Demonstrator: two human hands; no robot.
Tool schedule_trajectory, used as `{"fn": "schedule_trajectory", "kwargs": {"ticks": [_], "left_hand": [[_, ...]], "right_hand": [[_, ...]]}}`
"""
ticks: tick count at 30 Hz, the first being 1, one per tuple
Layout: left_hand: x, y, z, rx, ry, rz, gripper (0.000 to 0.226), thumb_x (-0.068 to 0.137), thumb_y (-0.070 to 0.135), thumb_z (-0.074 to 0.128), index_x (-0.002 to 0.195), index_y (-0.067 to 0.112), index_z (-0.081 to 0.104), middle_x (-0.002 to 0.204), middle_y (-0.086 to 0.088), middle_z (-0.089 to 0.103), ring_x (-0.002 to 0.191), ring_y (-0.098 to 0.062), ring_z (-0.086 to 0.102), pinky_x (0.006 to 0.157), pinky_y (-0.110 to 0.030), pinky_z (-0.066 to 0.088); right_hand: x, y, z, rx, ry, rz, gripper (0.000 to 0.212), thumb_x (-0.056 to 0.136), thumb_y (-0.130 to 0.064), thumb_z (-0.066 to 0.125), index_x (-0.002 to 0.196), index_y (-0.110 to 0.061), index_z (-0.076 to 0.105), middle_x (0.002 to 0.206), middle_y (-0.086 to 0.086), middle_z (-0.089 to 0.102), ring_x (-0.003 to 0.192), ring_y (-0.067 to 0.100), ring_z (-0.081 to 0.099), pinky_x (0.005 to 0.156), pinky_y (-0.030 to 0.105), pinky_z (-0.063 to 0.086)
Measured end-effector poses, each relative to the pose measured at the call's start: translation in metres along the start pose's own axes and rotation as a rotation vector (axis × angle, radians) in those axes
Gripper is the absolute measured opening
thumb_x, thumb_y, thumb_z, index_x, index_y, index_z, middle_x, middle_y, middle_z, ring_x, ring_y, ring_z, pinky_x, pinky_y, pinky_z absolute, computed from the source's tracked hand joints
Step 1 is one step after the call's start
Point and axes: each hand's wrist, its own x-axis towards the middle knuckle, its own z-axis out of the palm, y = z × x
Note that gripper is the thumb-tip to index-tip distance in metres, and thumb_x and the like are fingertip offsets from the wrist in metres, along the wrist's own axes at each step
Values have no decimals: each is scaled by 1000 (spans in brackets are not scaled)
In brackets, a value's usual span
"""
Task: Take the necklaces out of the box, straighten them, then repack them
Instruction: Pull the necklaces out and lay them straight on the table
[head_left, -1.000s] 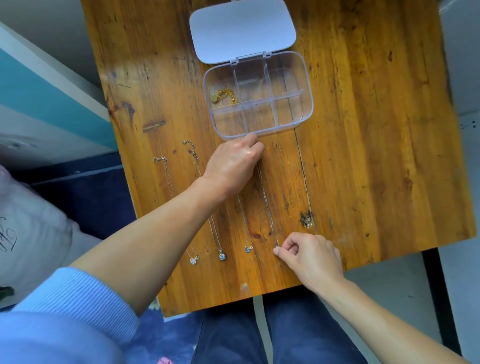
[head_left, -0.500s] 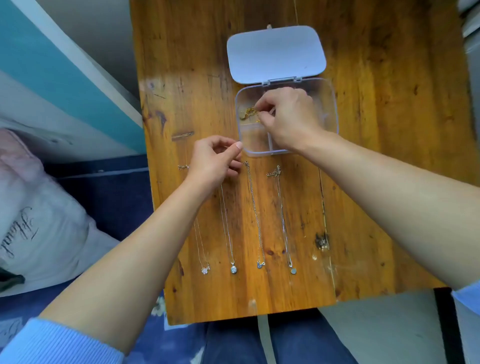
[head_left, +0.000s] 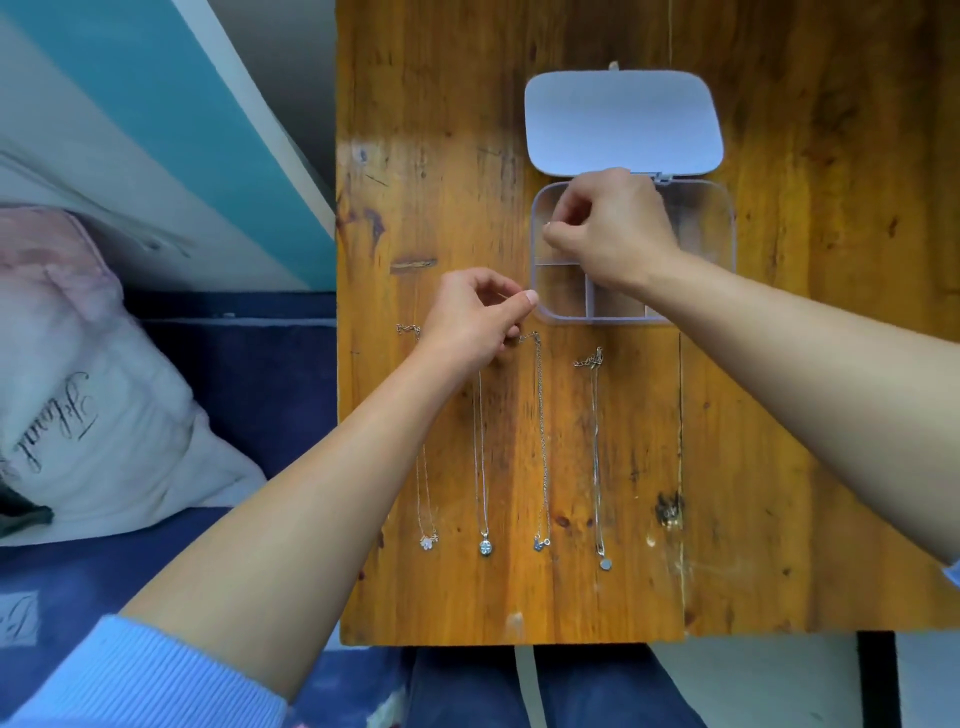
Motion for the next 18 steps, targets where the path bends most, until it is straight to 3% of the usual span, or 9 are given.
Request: {"fn": "schedule_trajectory", "kwargs": {"ticks": [3, 6, 9, 12, 15, 18], "left_hand": [[1, 4, 1, 70, 26, 52, 7, 84, 21, 71, 87, 15, 67, 73, -3, 68, 65, -16, 63, 59, -31, 54], [2, 6, -1, 92, 58, 98, 8, 82, 18, 71, 88, 15, 66, 74, -3, 65, 67, -18, 61, 63, -33, 54], [4, 15, -4, 190, 176, 207, 7, 82, 17, 69, 88, 14, 67, 75, -1, 66, 70, -18, 61, 71, -36, 56], [3, 32, 2, 407, 283, 442, 11, 83, 14, 63, 91, 13, 70, 85, -2, 70, 79, -17, 64, 74, -36, 55], [7, 46, 21, 612, 155, 680, 20, 86, 8, 56, 100, 10, 70, 101, -8, 65, 96, -23, 60, 78, -39, 51], [14, 50, 44, 846, -44, 748, 28, 90, 11, 52, 114, 16, 67, 105, -10, 56, 102, -27, 53, 72, -41, 48]], "right_hand": [[-13, 14, -12, 160, 62, 70, 9, 79, -24, 71, 72, -20, 68, 68, -9, 62, 68, 7, 59, 66, 31, 52], [-25, 29, -24, 370, 88, 191, 7, 77, -17, 72, 71, -14, 71, 65, -1, 65, 61, 9, 62, 60, 29, 53], [-40, 43, -35, 613, 135, 319, 9, 79, -11, 72, 87, -13, 70, 69, 1, 65, 53, 5, 60, 46, 16, 43], [-61, 57, -37, 787, 83, 444, 19, 85, -9, 69, 103, -7, 69, 74, 2, 66, 57, 6, 60, 44, 17, 41], [-85, 65, -37, 904, 44, 495, 7, 88, -8, 66, 93, -11, 70, 79, 5, 73, 61, 8, 67, 45, 16, 42], [-102, 68, -39, 961, 70, 513, 8, 87, -12, 68, 93, -17, 71, 88, 3, 74, 70, 11, 70, 46, 16, 43]]}}
